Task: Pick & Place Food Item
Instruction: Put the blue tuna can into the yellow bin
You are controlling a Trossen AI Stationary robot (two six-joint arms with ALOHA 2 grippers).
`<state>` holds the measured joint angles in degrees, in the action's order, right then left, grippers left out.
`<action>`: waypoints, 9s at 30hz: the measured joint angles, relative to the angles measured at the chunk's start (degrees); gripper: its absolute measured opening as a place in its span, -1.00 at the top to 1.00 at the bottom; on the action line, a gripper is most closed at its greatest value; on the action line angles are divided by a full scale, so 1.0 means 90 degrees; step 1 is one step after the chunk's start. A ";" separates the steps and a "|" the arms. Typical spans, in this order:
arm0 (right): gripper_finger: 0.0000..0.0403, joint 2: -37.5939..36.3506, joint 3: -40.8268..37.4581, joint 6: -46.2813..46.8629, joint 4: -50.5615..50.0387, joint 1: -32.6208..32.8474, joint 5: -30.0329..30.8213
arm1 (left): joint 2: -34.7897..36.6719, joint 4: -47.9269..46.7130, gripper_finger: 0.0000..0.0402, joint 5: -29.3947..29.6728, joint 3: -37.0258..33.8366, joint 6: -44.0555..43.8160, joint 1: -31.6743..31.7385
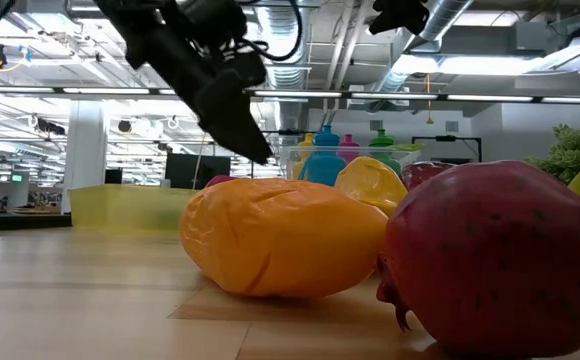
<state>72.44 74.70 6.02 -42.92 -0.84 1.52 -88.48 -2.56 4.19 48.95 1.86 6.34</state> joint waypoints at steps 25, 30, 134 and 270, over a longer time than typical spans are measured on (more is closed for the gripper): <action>0.04 0.0000 0.0000 0.0007 0.0005 -0.0002 0.0002 | -0.0763 -0.0430 -0.75 -0.0134 -0.0001 0.0774 0.0185; 0.04 0.0000 0.0000 0.0010 0.0007 -0.0002 0.0002 | -0.0736 -0.0464 -0.75 -0.0137 0.0002 0.1004 0.0207; 0.76 -0.3586 -0.1605 0.0176 0.2610 -0.0449 0.0288 | 0.2072 -0.1204 0.09 -0.0006 0.1367 -0.0467 0.0698; 0.76 -0.3922 -0.1610 0.0670 0.1751 -0.0361 0.0287 | -0.1839 -0.1872 -0.17 0.0167 0.1376 -0.2600 0.0625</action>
<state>37.15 60.20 12.06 -27.16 -4.09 4.10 -105.03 -19.41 5.69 61.34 -21.54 11.96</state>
